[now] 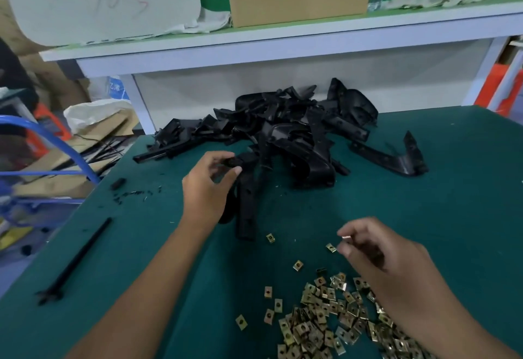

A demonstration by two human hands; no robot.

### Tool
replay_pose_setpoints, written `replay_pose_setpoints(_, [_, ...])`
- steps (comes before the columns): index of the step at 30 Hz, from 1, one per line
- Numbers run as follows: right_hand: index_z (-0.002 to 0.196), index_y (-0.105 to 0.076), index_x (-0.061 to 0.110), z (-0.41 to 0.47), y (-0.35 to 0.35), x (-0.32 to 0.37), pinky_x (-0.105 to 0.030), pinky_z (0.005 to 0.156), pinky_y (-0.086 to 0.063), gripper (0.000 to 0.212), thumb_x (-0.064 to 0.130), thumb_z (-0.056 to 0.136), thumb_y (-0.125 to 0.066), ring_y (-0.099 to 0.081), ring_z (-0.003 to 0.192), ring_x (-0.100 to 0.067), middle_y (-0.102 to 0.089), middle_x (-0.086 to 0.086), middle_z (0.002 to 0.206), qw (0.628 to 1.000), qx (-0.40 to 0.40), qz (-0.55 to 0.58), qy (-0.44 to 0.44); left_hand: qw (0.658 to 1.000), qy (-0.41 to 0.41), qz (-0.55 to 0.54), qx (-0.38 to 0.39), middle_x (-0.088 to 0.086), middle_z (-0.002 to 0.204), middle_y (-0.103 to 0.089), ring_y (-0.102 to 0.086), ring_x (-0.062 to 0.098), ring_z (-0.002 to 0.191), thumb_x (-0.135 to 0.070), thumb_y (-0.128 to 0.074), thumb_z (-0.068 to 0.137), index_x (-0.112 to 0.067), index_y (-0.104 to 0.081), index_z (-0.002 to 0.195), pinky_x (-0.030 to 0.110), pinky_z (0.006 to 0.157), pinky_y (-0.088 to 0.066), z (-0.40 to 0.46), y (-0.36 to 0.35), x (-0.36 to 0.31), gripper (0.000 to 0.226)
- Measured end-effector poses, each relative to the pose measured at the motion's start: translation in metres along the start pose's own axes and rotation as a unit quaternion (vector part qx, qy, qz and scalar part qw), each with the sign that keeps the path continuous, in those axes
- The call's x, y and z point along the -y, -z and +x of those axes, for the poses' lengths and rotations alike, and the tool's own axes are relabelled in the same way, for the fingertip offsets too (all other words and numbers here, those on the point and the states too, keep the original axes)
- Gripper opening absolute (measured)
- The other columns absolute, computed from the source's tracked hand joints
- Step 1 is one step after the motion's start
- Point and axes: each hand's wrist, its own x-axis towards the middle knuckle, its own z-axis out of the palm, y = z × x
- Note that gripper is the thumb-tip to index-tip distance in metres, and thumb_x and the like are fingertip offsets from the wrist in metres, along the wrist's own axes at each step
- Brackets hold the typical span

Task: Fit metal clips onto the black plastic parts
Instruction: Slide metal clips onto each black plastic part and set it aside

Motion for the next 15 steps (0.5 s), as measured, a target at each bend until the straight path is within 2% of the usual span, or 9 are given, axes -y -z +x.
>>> replay_pose_setpoints(2, [0.095, -0.062, 0.041, 0.017, -0.003, 0.006, -0.016, 0.079, -0.049, 0.007, 0.036, 0.095, -0.065, -0.064, 0.089, 0.005, -0.068, 0.030, 0.095, 0.999, -0.009, 0.036, 0.006, 0.995, 0.001, -0.095, -0.016, -0.010, 0.096, -0.075, -0.070, -0.001, 0.091, -0.017, -0.073, 0.093, -0.029, -0.066, 0.107, 0.011, 0.081, -0.051, -0.014, 0.002, -0.013, 0.019])
replay_pose_setpoints(5, [0.096, -0.063, 0.036, 0.043, -0.009, 0.019, -0.011, 0.073, -0.048, 0.005, 0.032, 0.095, -0.066, -0.065, 0.088, 0.003, -0.072, 0.022, 0.093, 0.995, -0.014, 0.094, 0.023, 0.983, 0.001, -0.177, -0.050, -0.004, 0.094, -0.078, -0.073, 0.007, 0.093, -0.011, -0.069, 0.095, -0.029, -0.064, 0.107, 0.017, 0.080, -0.054, -0.031, 0.003, -0.027, 0.022])
replay_pose_setpoints(8, [0.097, -0.063, 0.037, 0.069, -0.012, 0.033, -0.013, 0.069, -0.048, 0.007, 0.033, 0.095, -0.067, -0.066, 0.085, 0.001, -0.074, 0.020, 0.091, 0.993, -0.002, 0.106, 0.046, 0.976, 0.005, -0.210, -0.062, -0.005, 0.087, -0.075, -0.068, 0.004, 0.079, -0.010, -0.070, 0.094, -0.033, -0.066, 0.102, 0.015, 0.067, -0.051, -0.041, 0.003, -0.034, 0.024])
replay_pose_setpoints(10, [0.099, -0.065, 0.037, 0.085, -0.008, 0.044, -0.012, 0.068, -0.049, 0.007, 0.031, 0.095, -0.067, -0.068, 0.086, 0.002, -0.075, 0.022, 0.092, 0.989, -0.006, 0.121, 0.080, 0.970, 0.005, -0.239, -0.052, 0.005, 0.085, -0.071, -0.062, 0.009, 0.074, -0.013, -0.070, 0.094, -0.035, -0.067, 0.103, 0.016, 0.062, -0.049, -0.050, 0.003, -0.037, 0.023])
replay_pose_setpoints(11, [0.099, -0.066, 0.036, 0.091, -0.003, 0.049, -0.012, 0.068, -0.050, 0.007, 0.030, 0.095, -0.066, -0.070, 0.086, 0.001, -0.076, 0.022, 0.092, 0.986, -0.014, 0.134, 0.097, 0.966, 0.007, -0.257, -0.044, 0.011, 0.087, -0.069, -0.059, 0.015, 0.076, -0.017, -0.070, 0.095, -0.035, -0.067, 0.105, 0.018, 0.064, -0.049, -0.055, 0.004, -0.039, 0.021])
replay_pose_setpoints(13, [0.100, -0.068, 0.033, 0.101, 0.007, 0.060, -0.014, 0.066, -0.051, 0.007, 0.027, 0.096, -0.066, -0.071, 0.087, -0.002, -0.077, 0.020, 0.093, 0.978, -0.022, 0.162, 0.126, 0.952, 0.018, -0.303, -0.023, 0.013, 0.093, -0.064, -0.057, 0.025, 0.085, -0.027, -0.073, 0.092, -0.033, -0.067, 0.109, 0.028, 0.076, -0.051, -0.067, 0.005, -0.043, 0.019])
replay_pose_setpoints(15, [0.101, -0.068, 0.032, 0.107, 0.015, 0.070, -0.013, 0.067, -0.051, 0.007, 0.026, 0.097, -0.066, -0.071, 0.089, -0.002, -0.078, 0.018, 0.095, 0.972, 0.003, 0.188, 0.140, 0.936, 0.038, -0.350, -0.015, 0.011, 0.101, -0.058, -0.058, 0.033, 0.098, -0.034, -0.074, 0.086, -0.029, -0.067, 0.116, 0.042, 0.093, -0.050, -0.077, 0.008, -0.048, 0.031])
